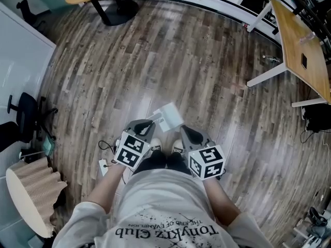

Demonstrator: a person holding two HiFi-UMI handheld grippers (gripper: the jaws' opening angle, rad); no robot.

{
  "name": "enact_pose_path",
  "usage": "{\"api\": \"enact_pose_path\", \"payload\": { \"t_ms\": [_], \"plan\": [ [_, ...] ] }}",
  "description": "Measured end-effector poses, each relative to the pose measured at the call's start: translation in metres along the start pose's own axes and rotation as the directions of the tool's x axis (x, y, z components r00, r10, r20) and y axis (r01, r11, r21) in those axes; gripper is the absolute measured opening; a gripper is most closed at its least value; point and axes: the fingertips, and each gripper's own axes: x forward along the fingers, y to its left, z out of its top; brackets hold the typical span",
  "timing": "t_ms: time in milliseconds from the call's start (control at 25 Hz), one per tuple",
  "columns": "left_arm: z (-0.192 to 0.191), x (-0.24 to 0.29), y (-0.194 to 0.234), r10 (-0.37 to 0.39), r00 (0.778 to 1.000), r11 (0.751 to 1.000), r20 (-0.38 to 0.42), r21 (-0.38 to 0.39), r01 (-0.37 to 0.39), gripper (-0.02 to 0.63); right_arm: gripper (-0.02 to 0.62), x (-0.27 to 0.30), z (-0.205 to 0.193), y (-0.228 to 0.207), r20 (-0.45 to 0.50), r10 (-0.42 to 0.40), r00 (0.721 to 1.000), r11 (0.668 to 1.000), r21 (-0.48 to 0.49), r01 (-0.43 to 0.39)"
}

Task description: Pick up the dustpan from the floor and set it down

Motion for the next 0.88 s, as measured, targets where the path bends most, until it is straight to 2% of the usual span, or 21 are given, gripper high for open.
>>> {"api": "enact_pose_path", "payload": {
  "t_ms": [240,360,480,640,880],
  "plan": [
    [0.002,-0.021,-0.018,-0.009,0.999,0.995,0.039,-0.102,0.013,0.025,0.025,-0.003,0.003,0.006,-0.003,-0.001,1.0,0.998,-0.057,0.001],
    [0.004,-0.029,-0.023,0.017,0.998,0.99,0.065,-0.138,-0.008,0.023,0.025,-0.006,0.005,0.009,-0.008,-0.011,1.0,0.992,-0.125,0.01],
    [0.009,-0.034,-0.029,0.035,0.995,0.985,0.097,-0.174,-0.018,0.023,0.025,-0.01,0.01,0.006,0.002,-0.026,1.0,0.988,-0.152,0.026],
    [0.014,-0.038,-0.036,0.035,0.992,0.982,0.117,-0.191,-0.012,0.023,0.025,-0.015,0.016,0.002,0.023,-0.061,0.998,0.988,-0.14,0.063],
    [0.019,-0.046,-0.031,0.045,0.989,0.981,0.144,-0.193,-0.016,0.023,0.025,-0.017,0.012,0.018,0.021,-0.007,1.0,0.99,-0.14,0.01]
  ]
}}
